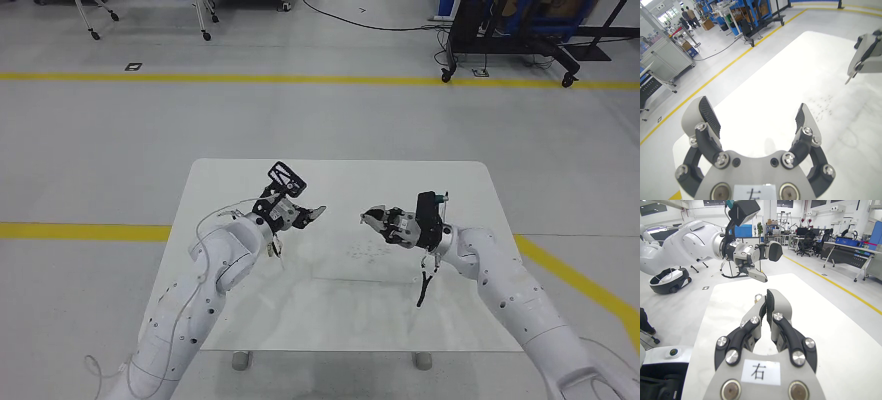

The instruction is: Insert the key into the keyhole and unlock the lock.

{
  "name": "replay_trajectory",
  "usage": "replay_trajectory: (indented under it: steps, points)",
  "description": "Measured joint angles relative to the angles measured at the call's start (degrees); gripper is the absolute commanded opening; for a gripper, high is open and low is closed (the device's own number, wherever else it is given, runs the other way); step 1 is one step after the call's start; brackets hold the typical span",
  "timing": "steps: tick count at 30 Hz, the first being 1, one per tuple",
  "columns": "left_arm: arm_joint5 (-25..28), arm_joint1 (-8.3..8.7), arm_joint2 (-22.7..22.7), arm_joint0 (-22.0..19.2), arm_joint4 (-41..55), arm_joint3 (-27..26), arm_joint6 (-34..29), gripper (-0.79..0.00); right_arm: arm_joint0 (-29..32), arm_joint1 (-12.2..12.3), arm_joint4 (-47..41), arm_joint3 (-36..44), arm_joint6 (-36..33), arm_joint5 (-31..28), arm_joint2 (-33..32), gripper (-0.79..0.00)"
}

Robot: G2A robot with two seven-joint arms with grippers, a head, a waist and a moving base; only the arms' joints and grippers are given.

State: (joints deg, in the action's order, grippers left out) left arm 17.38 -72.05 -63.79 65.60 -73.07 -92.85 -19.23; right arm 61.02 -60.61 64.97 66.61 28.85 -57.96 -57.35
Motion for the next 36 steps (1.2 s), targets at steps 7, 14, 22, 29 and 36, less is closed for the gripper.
replay_trajectory:
  steps: [7,14,22,29,36]
  points:
    - [-2.77,-1.43,-5.38,-0.25,48.15,5.45,-9.19,0.0,1.73,-1.1,-24.63,1.9,7.43,-0.04,8.18,-0.785]
    - [-5.76,-1.49,-6.49,-1.43,71.17,7.33,-17.77,0.0,-0.4,-0.93,-43.64,1.85,-0.19,-0.04,13.41,-0.785]
    - [-3.88,-1.65,-5.72,-0.41,72.46,5.49,-18.24,0.0,1.31,-1.41,-49.29,2.01,-4.81,1.82,15.21,-0.785]
    - [0.85,-1.44,-4.23,-1.6,73.57,6.75,-23.93,-0.237,0.25,-2.53,-79.55,-0.22,-24.7,4.03,18.67,-0.785]
    - [1.12,-1.42,-1.93,-2.89,72.3,8.02,-26.55,-0.416,-0.74,-3.09,-95.63,-2.0,-38.12,2.62,18.07,-0.785]
